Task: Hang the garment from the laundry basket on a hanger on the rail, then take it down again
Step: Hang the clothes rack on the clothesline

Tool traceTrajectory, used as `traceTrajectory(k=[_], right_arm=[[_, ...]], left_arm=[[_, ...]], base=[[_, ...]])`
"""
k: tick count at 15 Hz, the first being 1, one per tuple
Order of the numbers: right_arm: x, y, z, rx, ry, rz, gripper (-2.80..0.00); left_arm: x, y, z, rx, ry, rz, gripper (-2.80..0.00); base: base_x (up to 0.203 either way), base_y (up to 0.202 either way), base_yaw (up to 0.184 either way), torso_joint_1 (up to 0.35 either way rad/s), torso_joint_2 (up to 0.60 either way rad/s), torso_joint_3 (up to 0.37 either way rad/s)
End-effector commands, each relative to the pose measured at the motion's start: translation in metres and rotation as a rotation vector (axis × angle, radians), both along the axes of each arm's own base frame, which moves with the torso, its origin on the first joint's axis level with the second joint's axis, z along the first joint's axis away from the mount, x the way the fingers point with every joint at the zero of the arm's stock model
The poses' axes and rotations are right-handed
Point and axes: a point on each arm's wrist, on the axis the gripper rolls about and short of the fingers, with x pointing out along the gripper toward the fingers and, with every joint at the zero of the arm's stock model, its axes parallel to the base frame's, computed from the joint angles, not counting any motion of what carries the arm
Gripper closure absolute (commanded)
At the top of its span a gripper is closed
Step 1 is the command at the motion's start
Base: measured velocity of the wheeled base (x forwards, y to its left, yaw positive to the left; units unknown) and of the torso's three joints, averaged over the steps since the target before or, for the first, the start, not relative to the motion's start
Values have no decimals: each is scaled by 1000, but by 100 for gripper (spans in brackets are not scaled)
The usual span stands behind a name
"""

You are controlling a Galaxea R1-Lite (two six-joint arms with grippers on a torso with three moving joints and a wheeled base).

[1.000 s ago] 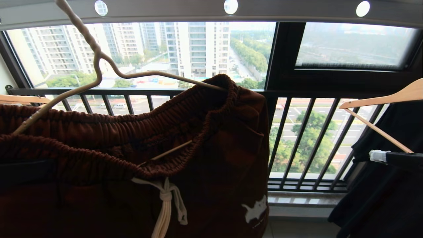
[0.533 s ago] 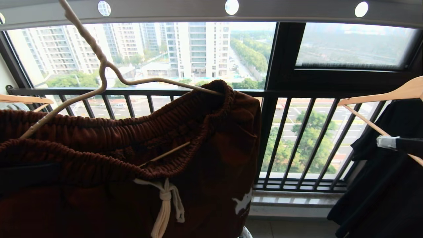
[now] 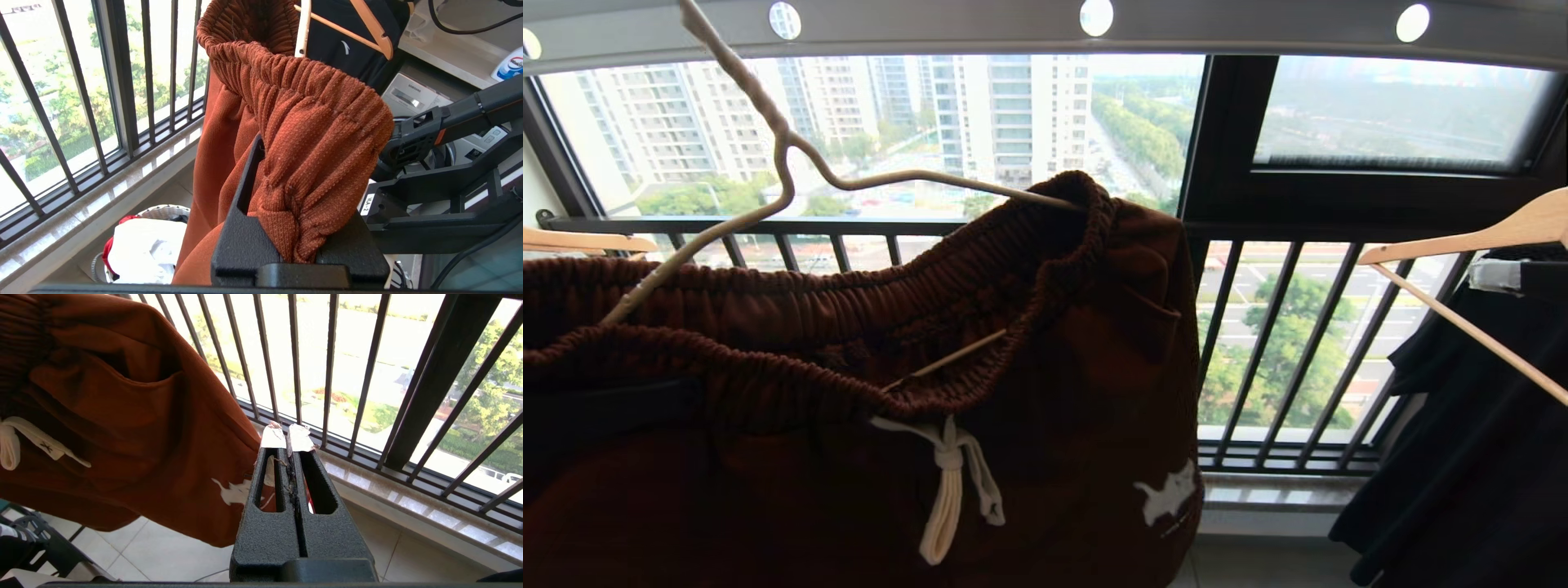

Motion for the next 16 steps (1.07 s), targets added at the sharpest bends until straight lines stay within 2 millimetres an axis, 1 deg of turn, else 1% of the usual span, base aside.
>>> traceTrajectory(k=[1,4,6,9,13,14,16], right_arm=[[11,2,-1,-3,23,8,0],[24,5,-6,-8,64,12,0],[25,5,-7,-10,68,12,0],[26,5,-8,-10,72,14,0],[32,6,-10,-12,88,14,0],[32,6,-10,-12,87,12,0],[31,6,-10,-12,87,13,0]], left_arm=[[5,0,-1,-3,23,5,0],[12,1,-3,6,51,131,0],[15,1,-5,9,66,157,0],[7,3,-6,15,47,240,0],[-17,4,-17,12,14,254,0],[-17,4,-17,11,13,247,0],[-7,1,-16,17,34,218,0]], base=[[0,0,0,0,0,0],[0,0,0,0,0,0],[0,0,0,0,0,0],[0,0,0,0,0,0],[0,0,0,0,0,0],[0,0,0,0,0,0],[0,0,0,0,0,0]])
